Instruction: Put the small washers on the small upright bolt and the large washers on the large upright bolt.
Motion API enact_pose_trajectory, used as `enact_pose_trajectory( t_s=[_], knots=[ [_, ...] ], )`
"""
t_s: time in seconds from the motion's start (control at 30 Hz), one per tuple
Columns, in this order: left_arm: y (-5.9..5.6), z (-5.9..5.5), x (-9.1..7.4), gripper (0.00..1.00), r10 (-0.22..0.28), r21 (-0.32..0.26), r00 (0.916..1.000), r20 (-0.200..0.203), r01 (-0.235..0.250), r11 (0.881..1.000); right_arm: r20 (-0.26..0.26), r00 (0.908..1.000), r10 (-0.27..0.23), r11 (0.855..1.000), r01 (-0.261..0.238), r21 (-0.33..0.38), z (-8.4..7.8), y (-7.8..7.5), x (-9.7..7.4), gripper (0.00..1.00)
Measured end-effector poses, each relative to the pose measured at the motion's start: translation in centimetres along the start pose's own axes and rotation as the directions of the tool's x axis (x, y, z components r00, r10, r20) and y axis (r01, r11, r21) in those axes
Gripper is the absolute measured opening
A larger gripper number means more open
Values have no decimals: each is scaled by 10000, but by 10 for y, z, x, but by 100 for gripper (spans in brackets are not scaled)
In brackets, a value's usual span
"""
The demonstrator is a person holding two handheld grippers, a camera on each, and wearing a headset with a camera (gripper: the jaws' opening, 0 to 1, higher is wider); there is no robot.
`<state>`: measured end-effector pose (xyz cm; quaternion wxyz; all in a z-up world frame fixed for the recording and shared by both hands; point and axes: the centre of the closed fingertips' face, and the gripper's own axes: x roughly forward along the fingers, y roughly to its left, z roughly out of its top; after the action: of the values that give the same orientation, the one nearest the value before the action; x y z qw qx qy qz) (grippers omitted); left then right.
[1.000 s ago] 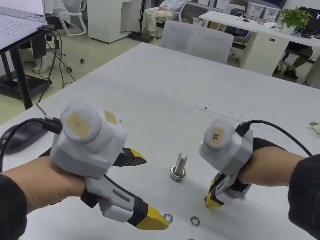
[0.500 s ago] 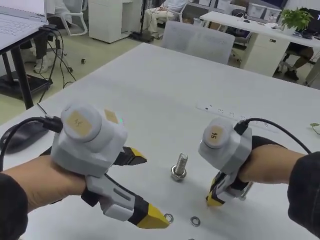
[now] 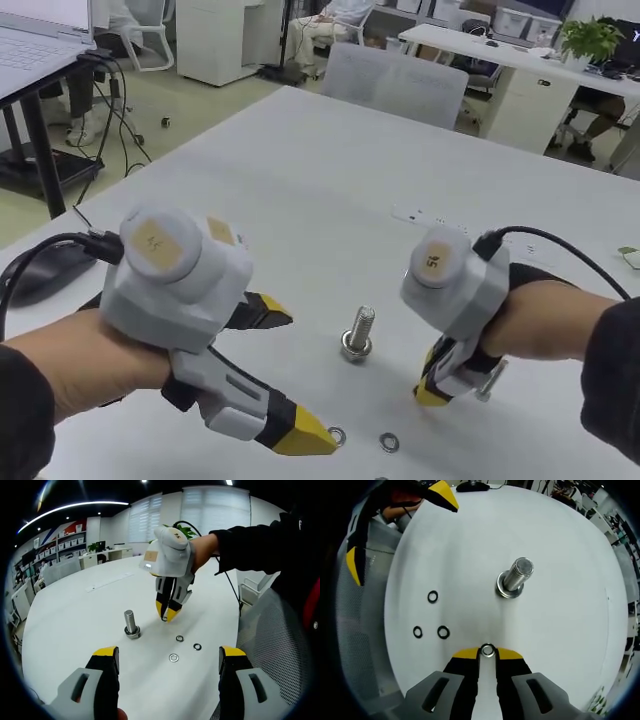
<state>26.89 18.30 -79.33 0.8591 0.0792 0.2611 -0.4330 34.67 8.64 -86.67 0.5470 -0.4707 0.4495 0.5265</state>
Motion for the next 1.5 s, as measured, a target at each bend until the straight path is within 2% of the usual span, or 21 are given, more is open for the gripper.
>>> enact_pose_trajectory(
  t_s=[0.97, 1.5],
  knots=[
    [-6, 1, 3, 82, -210, 63, 9998, -4, 210, 9998, 318, 9986, -423, 9989, 416, 227, -6, -5, -29, 12],
    [-11, 8, 3, 81, -453, 38, 9985, 295, 452, 9990, 450, 9964, -719, 9967, 702, 396, -10, -5, -48, 12]
  ],
)
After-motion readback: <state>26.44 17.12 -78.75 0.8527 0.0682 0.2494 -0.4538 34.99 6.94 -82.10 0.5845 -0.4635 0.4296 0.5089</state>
